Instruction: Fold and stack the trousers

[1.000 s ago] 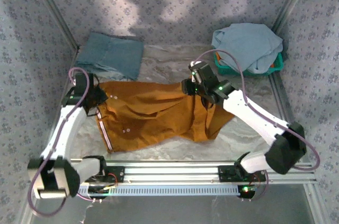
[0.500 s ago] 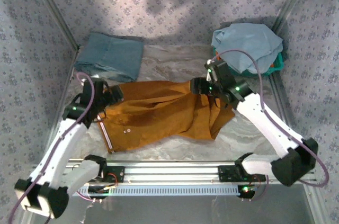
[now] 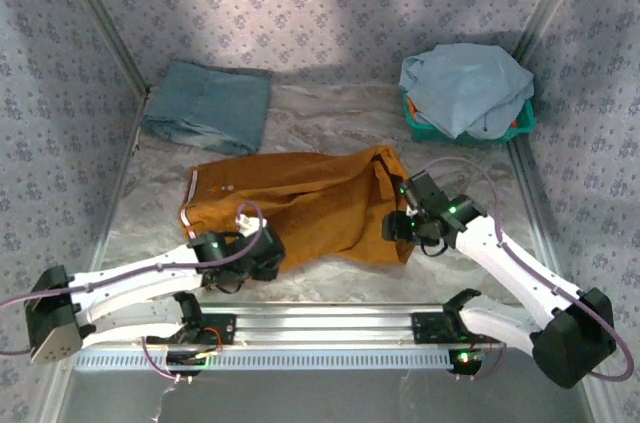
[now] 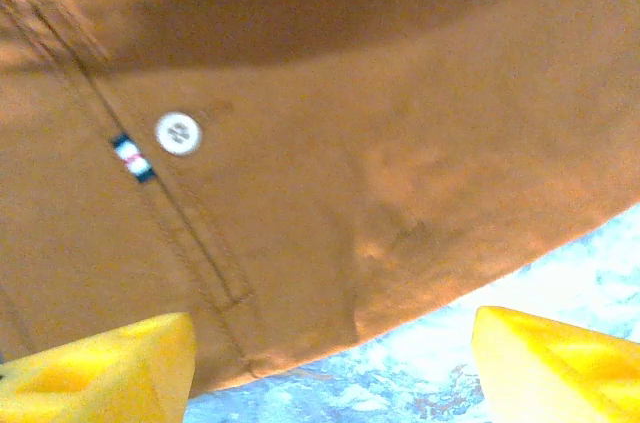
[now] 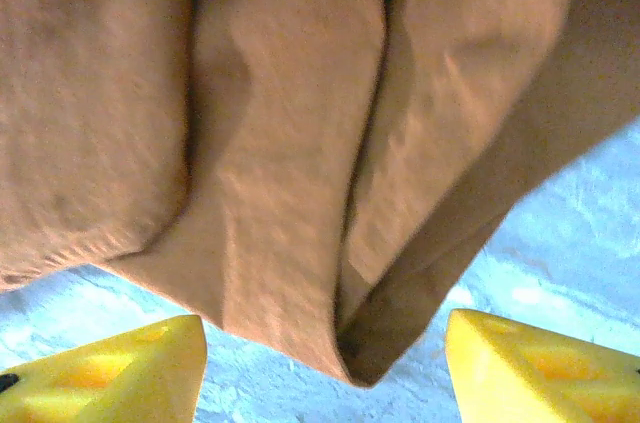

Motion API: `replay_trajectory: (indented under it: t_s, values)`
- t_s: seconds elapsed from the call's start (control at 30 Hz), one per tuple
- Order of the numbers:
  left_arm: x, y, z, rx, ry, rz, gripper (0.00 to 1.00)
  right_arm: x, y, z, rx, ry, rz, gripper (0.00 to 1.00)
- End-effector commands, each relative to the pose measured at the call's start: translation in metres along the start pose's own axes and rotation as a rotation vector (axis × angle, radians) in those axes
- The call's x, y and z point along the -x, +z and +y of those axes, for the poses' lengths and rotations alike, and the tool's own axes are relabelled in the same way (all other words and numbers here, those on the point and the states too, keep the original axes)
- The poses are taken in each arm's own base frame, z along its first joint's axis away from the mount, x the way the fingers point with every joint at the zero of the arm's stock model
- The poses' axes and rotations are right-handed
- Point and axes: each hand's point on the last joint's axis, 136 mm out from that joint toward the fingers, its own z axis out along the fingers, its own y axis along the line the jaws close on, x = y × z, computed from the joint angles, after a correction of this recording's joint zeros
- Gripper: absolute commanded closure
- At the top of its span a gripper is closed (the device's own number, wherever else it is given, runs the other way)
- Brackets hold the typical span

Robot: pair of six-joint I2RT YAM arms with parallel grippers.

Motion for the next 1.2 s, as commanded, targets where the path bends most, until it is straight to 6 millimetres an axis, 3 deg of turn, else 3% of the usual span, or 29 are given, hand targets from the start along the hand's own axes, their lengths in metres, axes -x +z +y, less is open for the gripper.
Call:
replay_trajectory:
  t_s: [0.0,0.17,0.37,0.5,0.63,0.7,0.8,1.0,1.17]
  values:
    - [0.001,0.013,-0.007,0.015,-0.032,-0.051,0.27,-0.024,0.015,-0.002,0.016,0.059,0.074,0.36]
    - [0.002,0.026,-0.026,-0.018,0.032,-0.07,0.26,-0.039,0.032,0.004,0.059,0.047,0.111,0.4]
    - [-0.006,0.047,-0.017,0.042,0.06,-0.075,0.27,-0.048,0.049,0.003,0.069,0.05,0.14,0.53]
    - [-0.015,0.055,-0.021,0.037,0.079,-0.06,0.32,-0.048,0.051,0.001,0.054,0.039,0.142,0.69]
    - [-0.02,0.061,-0.02,0.071,0.106,-0.067,0.54,-0.043,0.042,-0.002,0.036,0.031,0.119,0.94]
    - [-0.022,0.064,-0.016,0.098,0.111,-0.064,0.68,-0.041,0.035,-0.002,0.035,0.028,0.107,1.0]
    - [-0.024,0.066,-0.009,0.133,0.116,-0.069,0.99,-0.038,0.024,-0.005,0.015,0.02,0.082,1.0]
    - [-0.005,0.04,0.005,0.191,0.104,-0.129,1.0,-0.023,-0.003,-0.004,-0.009,-0.005,0.022,1.0]
    - [0.029,-0.014,0.022,0.228,0.095,-0.248,1.0,-0.007,-0.036,-0.01,-0.062,-0.026,-0.054,1.0]
